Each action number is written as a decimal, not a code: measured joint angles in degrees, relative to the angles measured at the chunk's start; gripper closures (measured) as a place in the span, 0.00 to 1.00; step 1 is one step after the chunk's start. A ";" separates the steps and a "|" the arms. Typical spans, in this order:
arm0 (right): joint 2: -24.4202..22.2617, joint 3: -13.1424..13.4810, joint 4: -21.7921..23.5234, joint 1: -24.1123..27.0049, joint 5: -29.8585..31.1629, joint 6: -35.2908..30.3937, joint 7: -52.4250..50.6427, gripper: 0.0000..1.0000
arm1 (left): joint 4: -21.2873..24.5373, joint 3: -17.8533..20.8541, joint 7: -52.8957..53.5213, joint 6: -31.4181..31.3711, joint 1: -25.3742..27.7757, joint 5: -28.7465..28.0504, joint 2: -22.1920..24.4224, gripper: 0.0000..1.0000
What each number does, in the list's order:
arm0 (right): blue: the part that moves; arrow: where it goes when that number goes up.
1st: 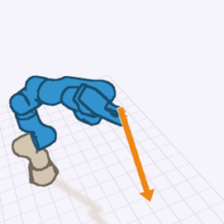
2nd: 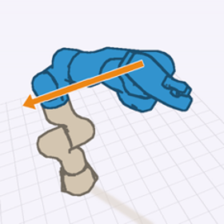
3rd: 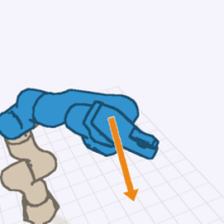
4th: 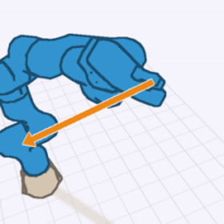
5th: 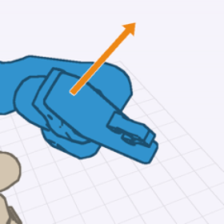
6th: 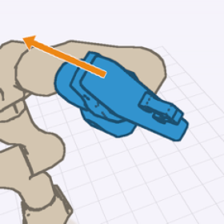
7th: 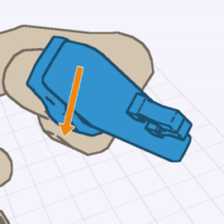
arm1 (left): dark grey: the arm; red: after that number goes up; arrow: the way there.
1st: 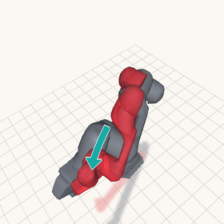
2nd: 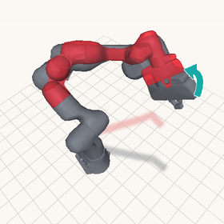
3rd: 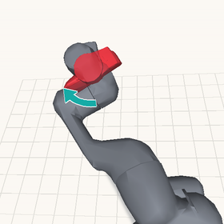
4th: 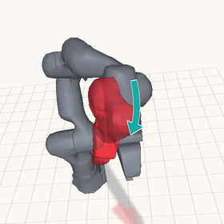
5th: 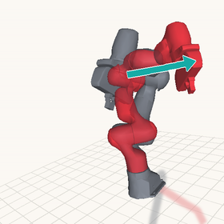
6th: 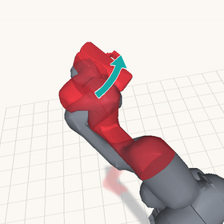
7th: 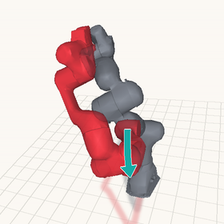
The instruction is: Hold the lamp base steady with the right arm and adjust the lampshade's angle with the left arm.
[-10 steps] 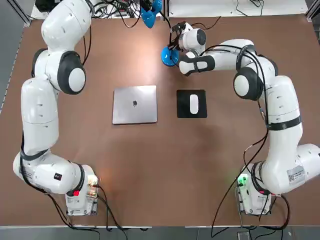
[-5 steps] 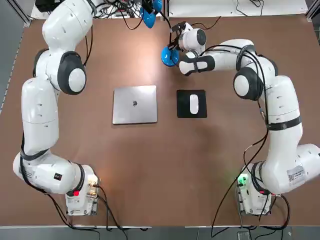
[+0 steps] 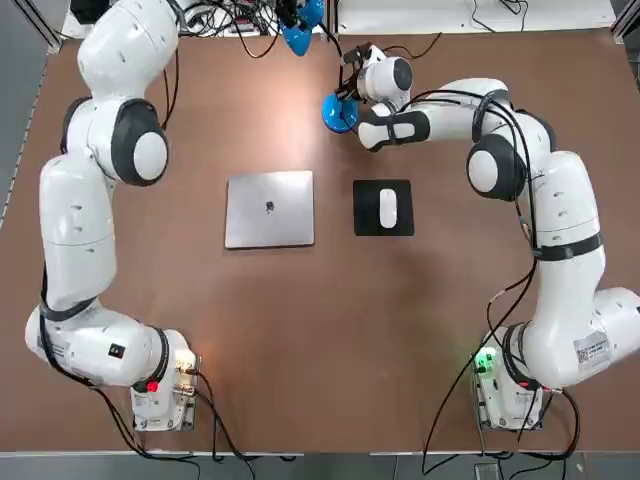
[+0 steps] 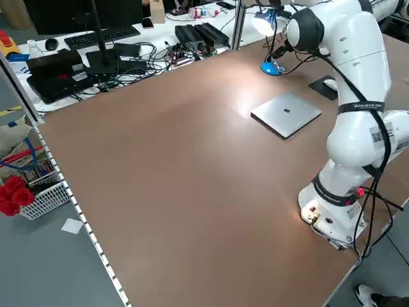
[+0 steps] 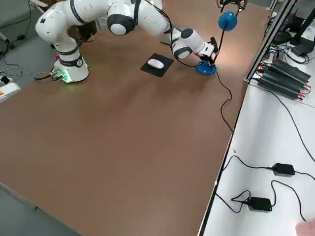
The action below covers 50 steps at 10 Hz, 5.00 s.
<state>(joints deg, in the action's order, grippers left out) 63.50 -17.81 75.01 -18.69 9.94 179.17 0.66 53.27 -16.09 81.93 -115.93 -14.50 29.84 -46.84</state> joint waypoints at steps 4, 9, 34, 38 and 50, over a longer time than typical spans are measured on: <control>0.01 0.00 0.00 0.00 0.00 0.03 0.00 0.77 | -0.01 -0.12 0.61 -0.95 -0.73 0.01 0.00 0.00; 0.01 0.01 0.00 0.00 0.00 0.05 0.00 0.77 | 0.00 -0.16 -0.25 -5.74 -0.74 1.03 -1.03 0.00; 0.05 0.01 0.01 -0.03 0.09 0.26 -0.02 0.77 | 0.29 -0.25 -3.65 -6.92 -2.26 1.36 -3.44 0.51; 0.05 0.02 0.01 -0.05 0.10 0.29 -0.03 0.77 | 0.30 -0.20 -9.44 -6.96 -2.30 1.36 -3.49 0.52; 0.05 0.27 0.00 -0.20 0.17 0.44 -0.12 0.77 | 0.32 0.13 -28.23 -7.70 -3.35 1.06 -3.59 0.59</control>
<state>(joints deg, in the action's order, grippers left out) 63.55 -17.54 75.02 -18.89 10.11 179.61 0.54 53.59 -15.96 53.70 -123.64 -17.85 30.90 -50.42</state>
